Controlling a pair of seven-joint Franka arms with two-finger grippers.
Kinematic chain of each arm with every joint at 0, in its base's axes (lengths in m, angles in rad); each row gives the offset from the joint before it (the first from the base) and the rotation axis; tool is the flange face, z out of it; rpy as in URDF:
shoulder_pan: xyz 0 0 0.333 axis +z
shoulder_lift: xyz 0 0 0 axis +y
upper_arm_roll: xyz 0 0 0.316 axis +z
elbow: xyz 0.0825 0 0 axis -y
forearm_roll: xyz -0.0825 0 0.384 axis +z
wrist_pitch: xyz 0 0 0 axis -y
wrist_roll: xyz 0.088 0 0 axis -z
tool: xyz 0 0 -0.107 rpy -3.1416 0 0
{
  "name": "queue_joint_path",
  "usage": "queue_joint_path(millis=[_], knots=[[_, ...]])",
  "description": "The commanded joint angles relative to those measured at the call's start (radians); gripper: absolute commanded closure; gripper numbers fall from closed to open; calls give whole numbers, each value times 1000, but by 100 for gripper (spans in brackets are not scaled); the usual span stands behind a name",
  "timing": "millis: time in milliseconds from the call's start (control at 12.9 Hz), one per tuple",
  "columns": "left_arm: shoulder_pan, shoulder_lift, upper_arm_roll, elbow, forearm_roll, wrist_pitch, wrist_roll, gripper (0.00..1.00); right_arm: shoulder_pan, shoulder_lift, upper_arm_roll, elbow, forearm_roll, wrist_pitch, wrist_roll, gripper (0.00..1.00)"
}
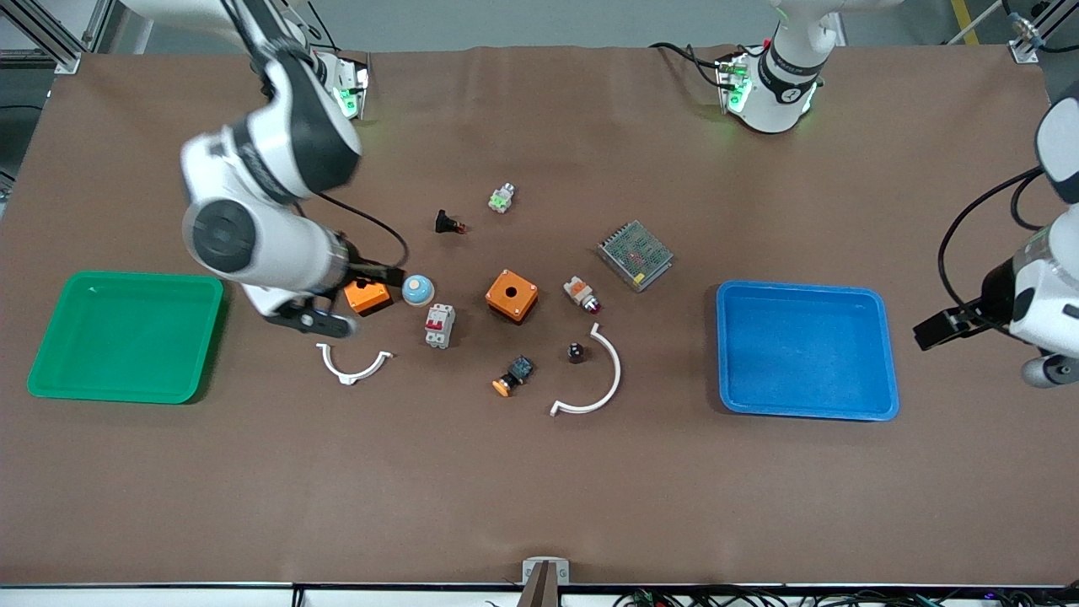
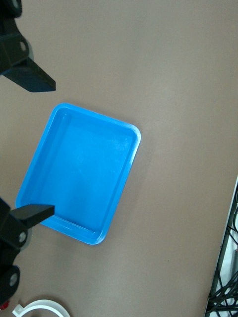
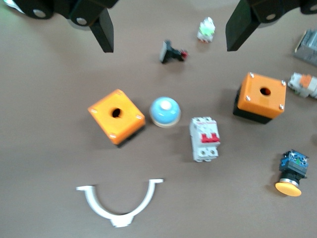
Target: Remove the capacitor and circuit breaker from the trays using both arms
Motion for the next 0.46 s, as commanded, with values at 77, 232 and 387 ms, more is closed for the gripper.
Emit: queue_joint_path(millis=[77,232,387], knots=[[23,-80,-15,-47,3,-31,34,0,-179,-171,11,-94,11,-103,-205,0],[32,-110,-6,-60,-1,-31,113,0,-253,-211,11,-87,-44,-131,-314,0],[28,-196,29,-150,-33,-22,172,0,-261,-246,9,-71,-132,-133,-351,0]])
